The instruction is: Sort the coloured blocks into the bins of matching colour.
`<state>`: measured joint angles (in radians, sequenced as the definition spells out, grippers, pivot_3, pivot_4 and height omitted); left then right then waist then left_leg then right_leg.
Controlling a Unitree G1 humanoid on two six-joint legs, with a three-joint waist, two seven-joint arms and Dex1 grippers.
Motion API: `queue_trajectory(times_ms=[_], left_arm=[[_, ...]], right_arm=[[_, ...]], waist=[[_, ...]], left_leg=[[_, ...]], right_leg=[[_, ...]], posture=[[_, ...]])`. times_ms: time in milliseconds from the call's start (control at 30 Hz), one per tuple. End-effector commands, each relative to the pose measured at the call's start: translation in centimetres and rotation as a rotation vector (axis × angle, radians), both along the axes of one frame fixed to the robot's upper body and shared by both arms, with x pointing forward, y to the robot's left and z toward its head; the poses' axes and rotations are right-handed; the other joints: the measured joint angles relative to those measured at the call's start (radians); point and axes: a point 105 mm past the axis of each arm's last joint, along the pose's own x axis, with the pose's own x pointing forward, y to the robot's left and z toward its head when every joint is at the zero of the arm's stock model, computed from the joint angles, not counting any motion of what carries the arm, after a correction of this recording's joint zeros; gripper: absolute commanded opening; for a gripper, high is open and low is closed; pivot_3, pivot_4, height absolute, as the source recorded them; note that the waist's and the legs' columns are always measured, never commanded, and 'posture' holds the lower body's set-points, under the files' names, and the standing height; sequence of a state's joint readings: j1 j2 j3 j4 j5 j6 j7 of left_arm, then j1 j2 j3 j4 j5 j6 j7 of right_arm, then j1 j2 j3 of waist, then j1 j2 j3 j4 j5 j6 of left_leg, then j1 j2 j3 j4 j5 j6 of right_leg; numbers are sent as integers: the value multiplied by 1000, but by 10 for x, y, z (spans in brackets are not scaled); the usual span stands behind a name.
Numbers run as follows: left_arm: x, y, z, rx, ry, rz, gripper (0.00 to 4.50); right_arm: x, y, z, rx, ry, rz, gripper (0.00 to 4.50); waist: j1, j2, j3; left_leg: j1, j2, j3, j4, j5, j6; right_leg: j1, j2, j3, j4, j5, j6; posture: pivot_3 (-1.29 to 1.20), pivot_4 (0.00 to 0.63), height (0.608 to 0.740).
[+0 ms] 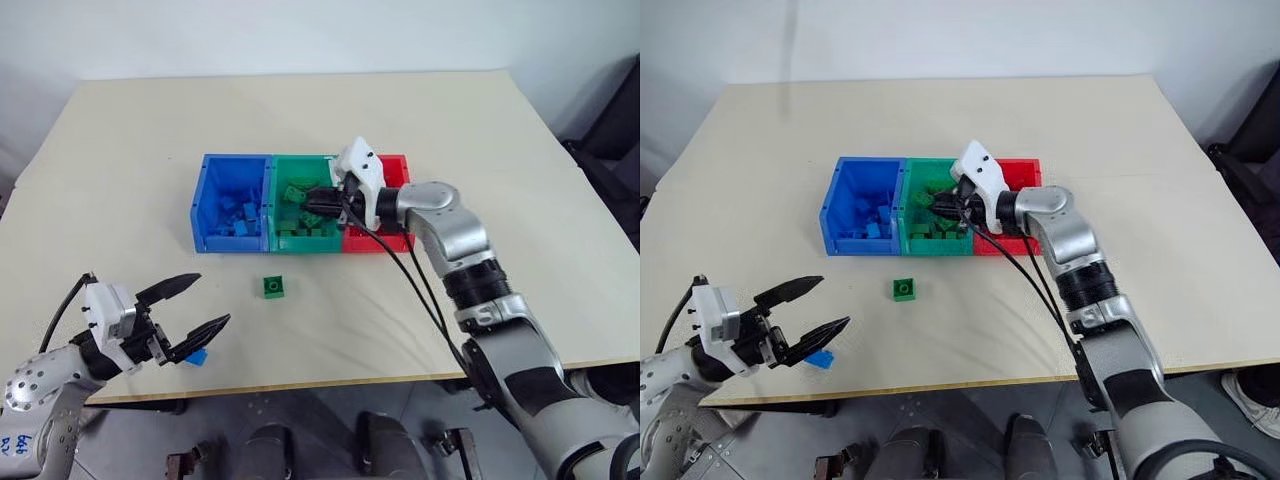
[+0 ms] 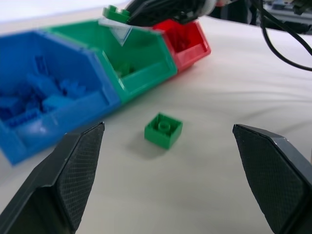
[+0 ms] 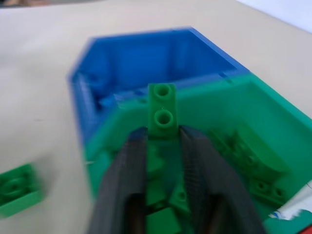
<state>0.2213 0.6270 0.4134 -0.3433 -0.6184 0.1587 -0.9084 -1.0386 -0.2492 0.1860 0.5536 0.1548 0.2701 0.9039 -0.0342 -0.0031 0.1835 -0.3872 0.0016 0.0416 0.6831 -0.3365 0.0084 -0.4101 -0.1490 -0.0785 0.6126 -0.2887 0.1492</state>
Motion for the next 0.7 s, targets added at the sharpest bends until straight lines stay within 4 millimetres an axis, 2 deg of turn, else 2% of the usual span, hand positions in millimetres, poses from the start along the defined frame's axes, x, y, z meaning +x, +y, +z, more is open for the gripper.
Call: queue_trajectory(times_ms=[33,133,233,300,367,400,467,567,700], left_arm=[[-3,6,7,38,-39,27,4500],[-3,11,6,44,-35,43,4500],[3,21,3,61,-7,63,4500],[5,28,0,76,7,80,4500],[9,42,-2,102,6,113,4500],[10,48,-3,115,5,124,4500],[13,63,-4,140,4,152,4500],[16,76,-3,171,2,159,4500],[24,75,-10,233,43,95,4500]], right_arm=[[-2,-1,26,65,-111,32,2442],[-16,-12,27,85,-158,113,3520],[-36,-42,9,60,-188,189,4477],[-50,-50,2,54,-198,239,4477],[-76,-69,-4,91,-224,344,4477],[-87,-77,-14,63,-196,385,4477],[-103,-100,-31,62,-144,362,4477],[-119,-123,-50,12,-106,314,4477],[-129,-151,-69,-15,-76,205,4477]], waist=[[0,0,0],[1,0,0],[11,0,0],[10,0,0],[7,0,0],[6,0,0],[6,0,0],[8,0,0],[9,0,0]], left_leg=[[0,0,0,0,0,0],[0,0,0,0,0,0],[0,0,-1,0,0,0],[0,-1,-1,0,-1,1],[0,-1,0,0,-1,2],[0,-1,0,0,-1,2],[0,0,1,0,-1,2],[1,0,5,-1,-1,2],[1,0,11,0,-1,2]], right_leg=[[0,0,0,0,0,0],[0,0,0,0,0,0],[1,0,-1,0,0,0],[2,0,-1,0,0,0],[2,-1,-1,-1,0,0],[2,0,-1,-2,0,0],[2,0,-1,-2,0,0],[2,0,-2,-2,0,0],[2,0,-2,-2,0,1]], posture=[[0,150,740],[0,150,740],[0,150,740],[0,150,740],[0,150,740],[0,150,740],[0,150,740],[0,150,740],[0,150,740]])
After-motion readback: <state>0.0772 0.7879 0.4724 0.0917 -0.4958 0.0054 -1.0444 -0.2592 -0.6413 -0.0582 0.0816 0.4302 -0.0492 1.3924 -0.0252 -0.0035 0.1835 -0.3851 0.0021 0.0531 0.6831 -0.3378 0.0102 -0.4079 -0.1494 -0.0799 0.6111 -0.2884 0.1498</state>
